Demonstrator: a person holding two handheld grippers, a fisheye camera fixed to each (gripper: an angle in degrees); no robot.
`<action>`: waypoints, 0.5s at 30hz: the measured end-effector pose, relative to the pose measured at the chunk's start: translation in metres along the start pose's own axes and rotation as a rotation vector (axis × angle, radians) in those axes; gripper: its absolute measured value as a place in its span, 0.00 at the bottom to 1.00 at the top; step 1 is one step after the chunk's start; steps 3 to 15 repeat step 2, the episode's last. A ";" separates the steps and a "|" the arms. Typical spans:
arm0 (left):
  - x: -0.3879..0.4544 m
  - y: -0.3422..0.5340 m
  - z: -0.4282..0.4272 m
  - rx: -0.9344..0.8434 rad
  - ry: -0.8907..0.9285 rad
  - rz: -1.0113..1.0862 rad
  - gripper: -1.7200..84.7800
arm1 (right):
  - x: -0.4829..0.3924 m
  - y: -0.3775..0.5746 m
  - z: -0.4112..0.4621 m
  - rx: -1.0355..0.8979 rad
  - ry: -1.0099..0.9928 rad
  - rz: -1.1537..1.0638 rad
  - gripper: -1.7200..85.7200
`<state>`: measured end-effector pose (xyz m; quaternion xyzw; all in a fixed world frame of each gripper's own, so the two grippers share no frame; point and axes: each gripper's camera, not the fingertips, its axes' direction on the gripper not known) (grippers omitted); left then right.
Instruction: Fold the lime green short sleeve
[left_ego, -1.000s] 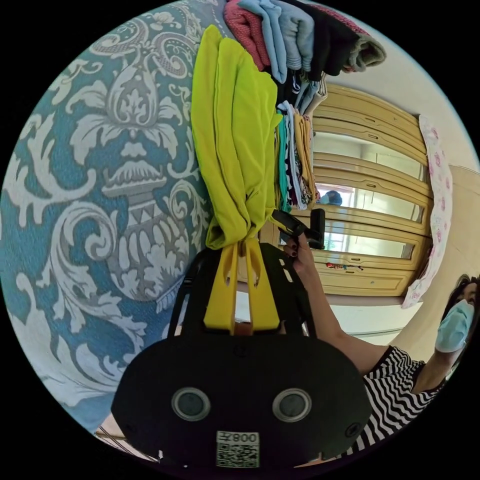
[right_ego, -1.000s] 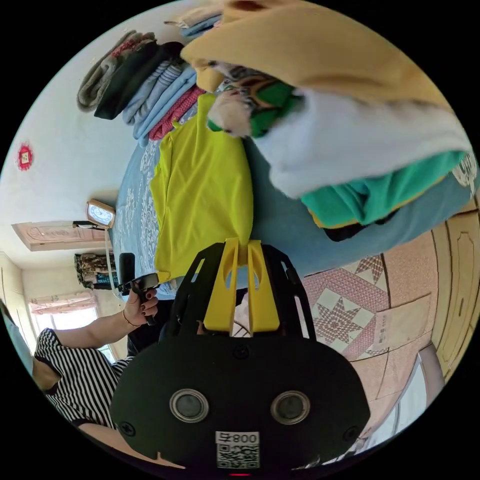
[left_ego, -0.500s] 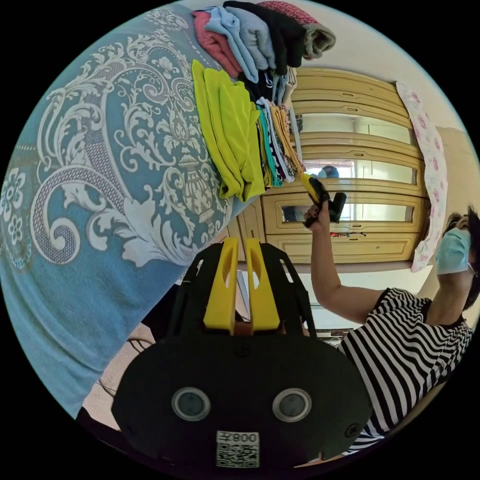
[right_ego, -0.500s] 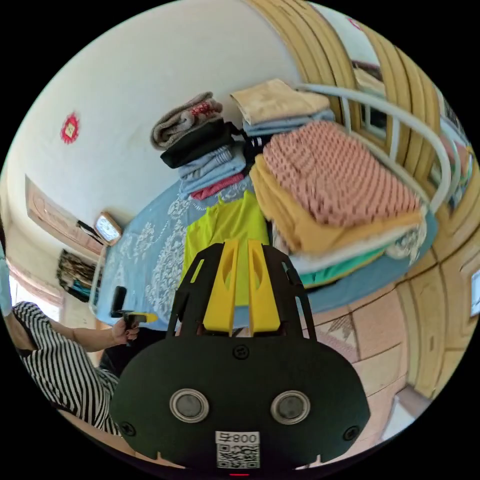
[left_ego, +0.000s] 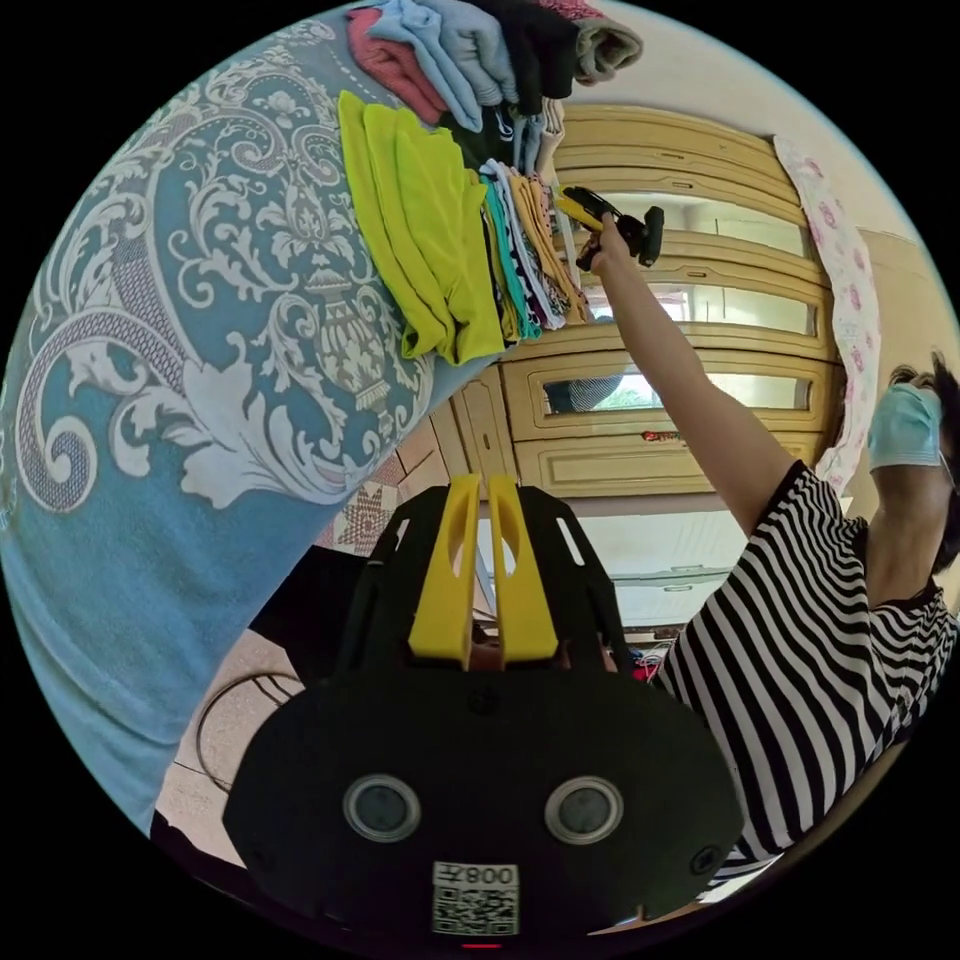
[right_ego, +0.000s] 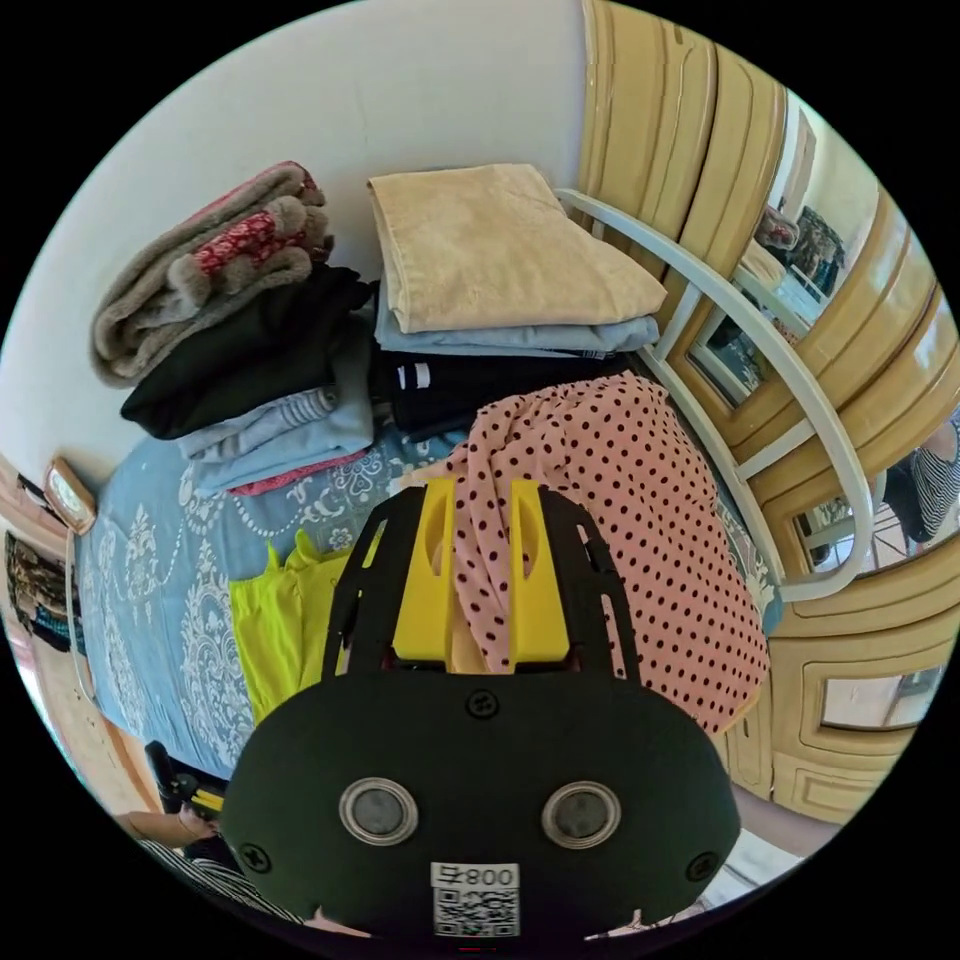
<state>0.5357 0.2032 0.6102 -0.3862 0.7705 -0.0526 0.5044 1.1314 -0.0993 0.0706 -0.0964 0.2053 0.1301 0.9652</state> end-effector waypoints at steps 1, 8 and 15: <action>-0.002 0.007 0.000 -0.003 -0.001 -0.009 0.03 | -0.002 -0.001 0.004 -0.023 0.026 0.004 0.11; -0.002 0.015 0.000 -0.008 -0.004 -0.014 0.03 | -0.003 0.000 0.008 -0.052 0.042 0.015 0.11; -0.002 0.015 0.000 -0.008 -0.004 -0.014 0.03 | -0.003 0.000 0.008 -0.052 0.042 0.015 0.11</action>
